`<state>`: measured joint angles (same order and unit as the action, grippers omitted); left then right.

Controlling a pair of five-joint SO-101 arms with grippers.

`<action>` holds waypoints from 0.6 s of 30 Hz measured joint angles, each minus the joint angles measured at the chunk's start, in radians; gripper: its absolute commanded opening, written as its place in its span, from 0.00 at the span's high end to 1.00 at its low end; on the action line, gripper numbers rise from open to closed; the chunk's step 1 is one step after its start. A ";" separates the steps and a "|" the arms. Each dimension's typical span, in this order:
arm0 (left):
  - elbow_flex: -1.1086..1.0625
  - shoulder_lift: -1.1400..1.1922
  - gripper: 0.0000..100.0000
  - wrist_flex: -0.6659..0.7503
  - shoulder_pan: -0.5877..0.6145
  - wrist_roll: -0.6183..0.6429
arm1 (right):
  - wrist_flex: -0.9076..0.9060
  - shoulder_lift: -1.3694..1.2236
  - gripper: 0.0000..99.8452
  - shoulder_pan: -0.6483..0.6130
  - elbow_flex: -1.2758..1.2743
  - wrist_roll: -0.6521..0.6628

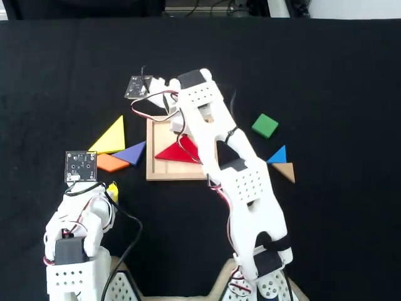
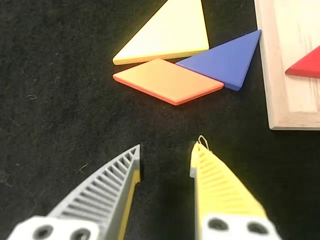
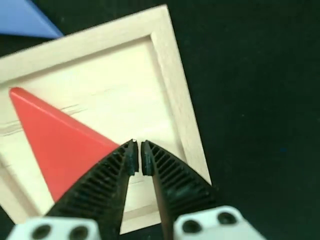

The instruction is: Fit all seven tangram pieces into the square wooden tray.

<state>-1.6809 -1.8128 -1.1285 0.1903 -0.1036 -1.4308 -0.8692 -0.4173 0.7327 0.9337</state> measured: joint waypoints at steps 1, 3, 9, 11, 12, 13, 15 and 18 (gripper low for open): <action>0.000 0.000 0.83 0.000 0.000 0.000 | 0.000 -0.008 0.99 0.002 0.000 0.000; 0.000 0.000 0.83 0.000 0.000 0.000 | 0.000 -0.018 0.99 0.009 0.000 0.000; 0.000 0.000 0.83 0.000 0.000 0.000 | 0.000 -0.025 0.99 0.031 0.000 0.000; 0.000 0.000 0.83 0.000 0.000 0.000 | -0.023 -0.025 0.99 0.035 0.000 0.000; 0.000 0.000 0.83 0.000 0.000 0.000 | -0.035 -0.025 0.99 0.035 0.000 0.000; 0.000 0.000 0.83 0.000 0.000 0.000 | -0.052 -0.025 0.99 0.035 0.000 0.000; 0.000 0.000 0.83 0.000 0.000 0.000 | -0.092 -0.025 0.99 0.029 0.000 0.000; 0.000 0.000 0.83 0.000 0.000 0.000 | -0.127 -0.025 0.99 0.000 0.000 0.000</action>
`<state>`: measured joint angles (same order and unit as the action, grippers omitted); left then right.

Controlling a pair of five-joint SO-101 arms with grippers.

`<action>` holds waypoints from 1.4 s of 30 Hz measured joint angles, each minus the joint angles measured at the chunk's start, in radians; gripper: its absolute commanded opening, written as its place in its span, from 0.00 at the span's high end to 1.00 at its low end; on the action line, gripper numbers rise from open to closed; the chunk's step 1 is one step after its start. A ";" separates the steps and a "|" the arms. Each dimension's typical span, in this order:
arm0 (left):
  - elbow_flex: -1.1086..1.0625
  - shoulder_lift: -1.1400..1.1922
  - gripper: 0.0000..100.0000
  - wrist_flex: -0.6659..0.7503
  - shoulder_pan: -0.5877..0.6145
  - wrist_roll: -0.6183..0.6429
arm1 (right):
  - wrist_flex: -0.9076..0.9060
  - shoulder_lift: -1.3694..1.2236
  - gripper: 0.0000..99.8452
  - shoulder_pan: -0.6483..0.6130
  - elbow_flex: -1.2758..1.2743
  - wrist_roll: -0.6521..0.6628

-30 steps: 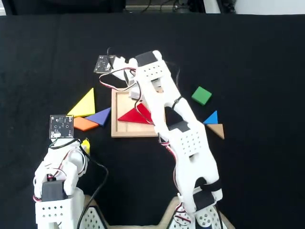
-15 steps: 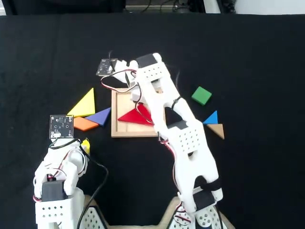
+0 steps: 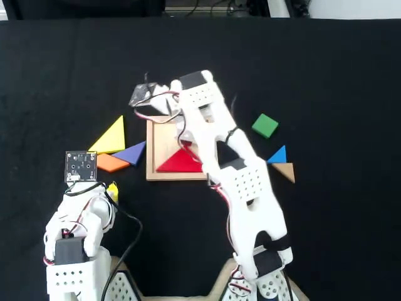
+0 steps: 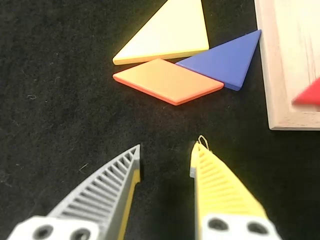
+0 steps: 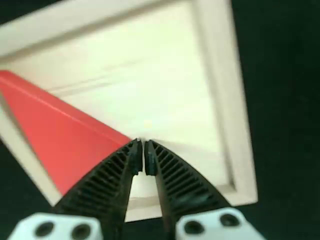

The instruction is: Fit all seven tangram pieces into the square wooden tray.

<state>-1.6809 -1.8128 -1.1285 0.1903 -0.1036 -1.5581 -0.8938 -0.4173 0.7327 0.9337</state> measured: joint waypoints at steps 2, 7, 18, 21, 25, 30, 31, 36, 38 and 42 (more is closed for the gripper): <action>0.000 0.000 0.83 0.000 0.000 0.000 | -0.008 0.000 0.99 -0.021 0.000 0.000; 0.000 0.000 0.83 0.000 0.000 0.000 | -0.031 0.000 0.99 -0.052 0.000 0.000; 0.000 0.000 0.83 0.000 0.000 0.000 | -0.170 0.086 0.99 -0.044 0.204 -0.006; 0.000 0.000 0.83 0.000 0.000 0.000 | -0.172 0.198 0.99 -0.018 0.269 -0.092; 0.000 0.000 0.83 0.006 0.000 0.000 | -0.172 0.405 0.99 0.005 0.250 -0.262; 0.000 0.000 0.83 0.074 0.057 0.000 | -0.172 0.720 0.99 0.009 -0.031 -0.470; 0.000 0.000 0.83 0.098 0.084 0.000 | -0.172 0.775 0.99 0.014 -0.114 -0.486; 0.000 0.000 0.83 0.127 0.133 0.018 | -0.110 1.020 0.99 0.057 -0.539 -0.509; 0.000 0.000 0.83 0.114 0.101 0.034 | -0.034 1.106 0.99 0.100 -0.695 -0.511; 0.000 0.000 0.83 0.084 0.057 0.021 | 0.126 1.264 0.99 0.167 -0.988 -0.511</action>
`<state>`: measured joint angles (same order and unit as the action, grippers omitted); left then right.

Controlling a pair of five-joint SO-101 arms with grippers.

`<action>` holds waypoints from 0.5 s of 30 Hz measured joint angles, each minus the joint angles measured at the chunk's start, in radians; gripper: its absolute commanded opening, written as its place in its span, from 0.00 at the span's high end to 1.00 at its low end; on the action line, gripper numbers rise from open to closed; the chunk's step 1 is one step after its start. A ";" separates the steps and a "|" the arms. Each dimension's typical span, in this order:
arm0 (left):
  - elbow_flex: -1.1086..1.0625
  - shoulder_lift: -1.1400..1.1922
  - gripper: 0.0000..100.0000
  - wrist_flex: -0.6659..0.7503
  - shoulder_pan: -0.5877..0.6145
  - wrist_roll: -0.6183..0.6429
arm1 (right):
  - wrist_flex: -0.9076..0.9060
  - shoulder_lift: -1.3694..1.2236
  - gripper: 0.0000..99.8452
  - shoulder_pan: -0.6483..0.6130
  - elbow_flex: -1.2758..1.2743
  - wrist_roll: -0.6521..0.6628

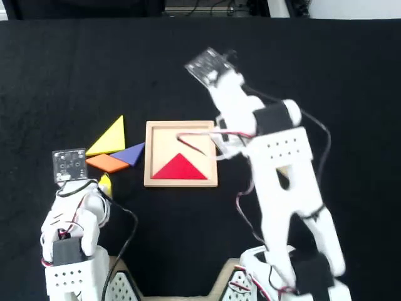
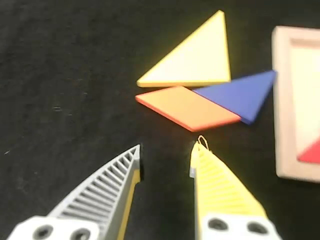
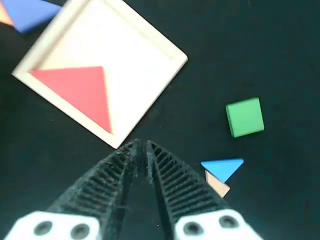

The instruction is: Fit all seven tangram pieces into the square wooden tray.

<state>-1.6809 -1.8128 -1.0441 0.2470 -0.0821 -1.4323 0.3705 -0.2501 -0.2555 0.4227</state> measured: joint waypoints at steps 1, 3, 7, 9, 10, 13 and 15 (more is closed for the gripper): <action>0.000 0.000 0.83 0.000 -0.012 -0.018 | 0.034 0.032 0.99 0.017 -0.071 0.000; 0.000 0.000 0.83 -0.008 -0.051 -0.068 | 0.094 0.091 0.99 0.038 -0.193 -0.002; 0.003 0.000 0.83 0.000 -0.066 -0.196 | 0.219 0.190 0.99 0.052 -0.416 -0.002; 0.026 0.000 0.83 0.005 -0.072 -0.238 | 0.301 0.219 0.99 0.052 -0.508 -0.002; 0.048 -0.002 0.83 0.005 -0.072 -0.247 | 0.345 0.229 0.99 0.049 -0.554 -0.002; 0.132 0.000 0.83 -0.008 -0.077 -0.262 | 0.474 0.238 0.99 0.075 -0.671 -0.018; 0.193 0.041 0.83 -0.021 -0.077 -0.299 | 0.551 0.238 0.99 0.080 -0.732 -0.057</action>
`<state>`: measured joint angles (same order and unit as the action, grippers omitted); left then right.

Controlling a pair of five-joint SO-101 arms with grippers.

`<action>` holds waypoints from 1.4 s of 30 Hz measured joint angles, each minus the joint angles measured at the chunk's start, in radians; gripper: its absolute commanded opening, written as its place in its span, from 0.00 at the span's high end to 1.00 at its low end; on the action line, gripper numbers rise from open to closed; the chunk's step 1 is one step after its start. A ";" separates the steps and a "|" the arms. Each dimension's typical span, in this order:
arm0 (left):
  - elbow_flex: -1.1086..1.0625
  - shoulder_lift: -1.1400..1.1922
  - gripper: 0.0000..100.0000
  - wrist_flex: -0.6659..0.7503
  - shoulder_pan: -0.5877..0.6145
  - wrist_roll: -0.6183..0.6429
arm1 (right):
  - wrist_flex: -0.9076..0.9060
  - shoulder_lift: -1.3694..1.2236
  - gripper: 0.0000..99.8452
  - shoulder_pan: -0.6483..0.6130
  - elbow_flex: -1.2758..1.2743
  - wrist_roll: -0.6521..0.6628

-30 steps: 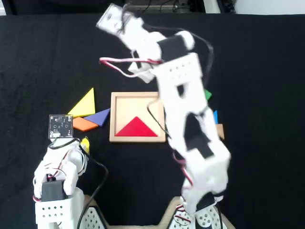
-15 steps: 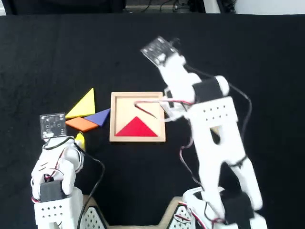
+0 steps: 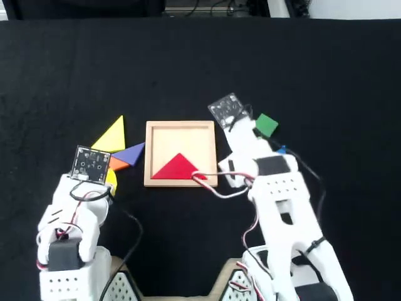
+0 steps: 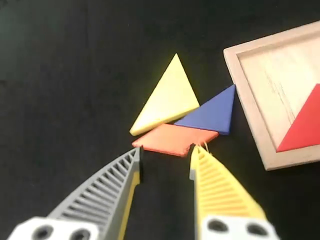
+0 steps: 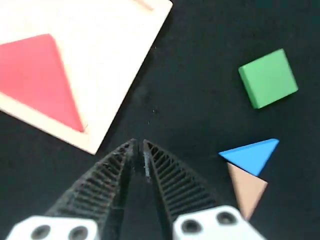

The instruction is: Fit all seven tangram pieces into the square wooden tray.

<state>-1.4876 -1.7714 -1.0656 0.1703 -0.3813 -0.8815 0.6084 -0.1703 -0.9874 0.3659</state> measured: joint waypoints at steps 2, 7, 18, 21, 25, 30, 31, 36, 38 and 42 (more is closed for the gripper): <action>0.063 0.072 0.83 -0.002 0.000 -0.054 | 0.077 0.000 0.99 0.000 -0.057 -0.054; 0.267 0.354 0.83 -0.002 -0.046 -0.183 | 0.224 0.000 0.99 0.026 -0.143 -0.089; 0.819 1.261 0.83 0.008 -0.084 -0.256 | 0.393 0.000 0.99 0.051 -0.242 -0.091; 0.959 1.502 0.83 0.008 -0.084 -0.288 | 0.402 0.000 0.99 0.051 -0.242 -0.091; 1.105 1.755 0.83 0.009 -0.066 -0.298 | 0.402 0.000 0.99 0.051 -0.242 -0.091; 1.218 1.961 0.78 0.012 -0.034 -0.305 | 0.417 0.000 0.99 0.051 -0.249 -0.091; 1.237 1.987 0.77 0.012 -0.032 -0.321 | 0.417 0.000 0.99 0.051 -0.249 -0.091; 1.323 2.061 0.77 0.012 -0.029 -0.377 | 0.417 0.000 0.99 0.051 -0.249 -0.091; 1.343 2.082 0.77 0.012 -0.029 -0.384 | 0.417 0.000 0.99 0.051 -0.249 -0.091; 1.387 2.134 0.77 0.046 -0.025 -0.388 | 0.417 0.000 0.99 0.051 -0.249 -0.091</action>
<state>-0.1005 0.3629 -1.0196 0.1458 -0.7695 -0.4641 0.6084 -0.1197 -1.2359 0.2754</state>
